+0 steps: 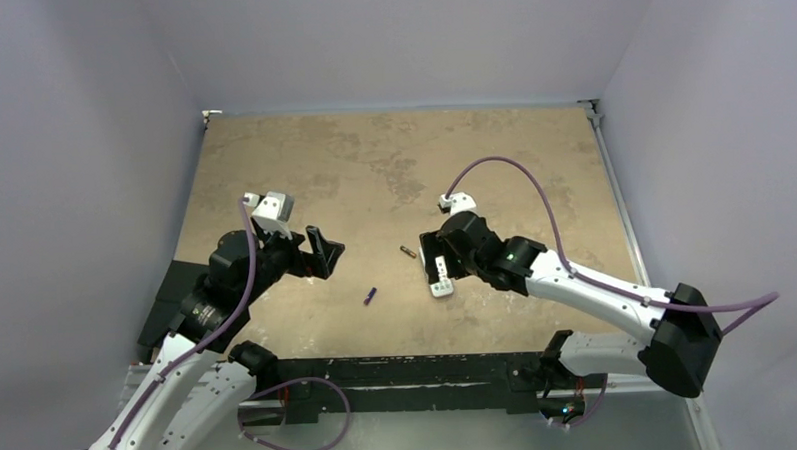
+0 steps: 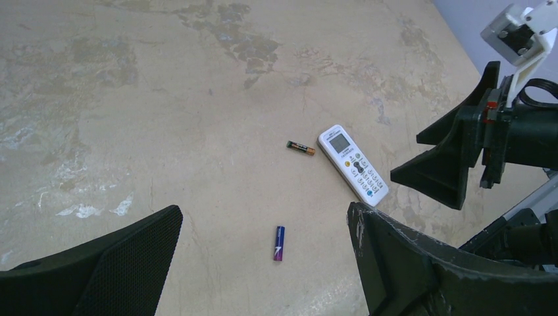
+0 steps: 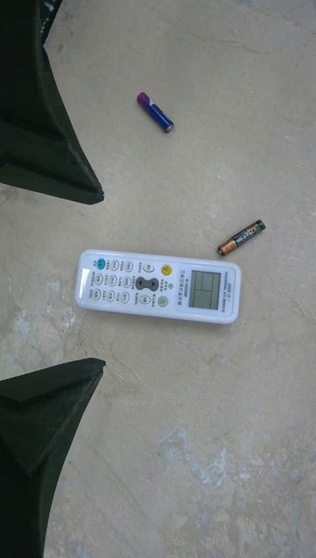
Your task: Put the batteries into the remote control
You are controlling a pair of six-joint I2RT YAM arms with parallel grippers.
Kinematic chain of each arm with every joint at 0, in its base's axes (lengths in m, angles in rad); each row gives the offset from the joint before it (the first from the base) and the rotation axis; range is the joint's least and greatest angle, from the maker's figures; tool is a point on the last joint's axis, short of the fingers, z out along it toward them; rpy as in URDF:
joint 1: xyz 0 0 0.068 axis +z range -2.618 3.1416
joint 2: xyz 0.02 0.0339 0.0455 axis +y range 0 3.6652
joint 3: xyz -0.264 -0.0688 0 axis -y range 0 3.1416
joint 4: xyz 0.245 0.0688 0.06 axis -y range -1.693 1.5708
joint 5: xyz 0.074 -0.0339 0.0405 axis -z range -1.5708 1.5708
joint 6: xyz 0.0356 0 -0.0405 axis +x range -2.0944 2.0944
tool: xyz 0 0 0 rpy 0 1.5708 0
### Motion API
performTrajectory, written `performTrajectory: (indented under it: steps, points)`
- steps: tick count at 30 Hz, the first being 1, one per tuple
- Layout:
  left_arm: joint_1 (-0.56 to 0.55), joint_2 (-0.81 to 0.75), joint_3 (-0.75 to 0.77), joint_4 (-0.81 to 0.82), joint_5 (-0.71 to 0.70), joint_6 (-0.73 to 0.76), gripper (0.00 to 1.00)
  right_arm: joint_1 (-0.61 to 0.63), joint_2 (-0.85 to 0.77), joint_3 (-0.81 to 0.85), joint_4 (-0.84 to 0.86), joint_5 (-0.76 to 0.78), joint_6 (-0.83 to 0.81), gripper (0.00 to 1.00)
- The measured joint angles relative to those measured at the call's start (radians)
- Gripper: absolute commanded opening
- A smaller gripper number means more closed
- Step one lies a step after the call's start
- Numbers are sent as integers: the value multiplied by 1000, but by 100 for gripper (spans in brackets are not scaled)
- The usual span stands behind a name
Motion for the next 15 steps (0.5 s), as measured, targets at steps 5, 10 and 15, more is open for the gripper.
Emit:
performTrajectory:
  steps: [5, 10, 15]
  points:
    - [0, 0, 0, 0, 0, 0, 98, 0, 60, -6, 38, -2, 12, 99]
    - [0, 0, 0, 0, 0, 0, 98, 0, 110, -6, 61, -2, 23, 98]
    - [0, -3, 0, 0, 0, 0, 98, 0, 161, -6, 84, -2, 37, 97]
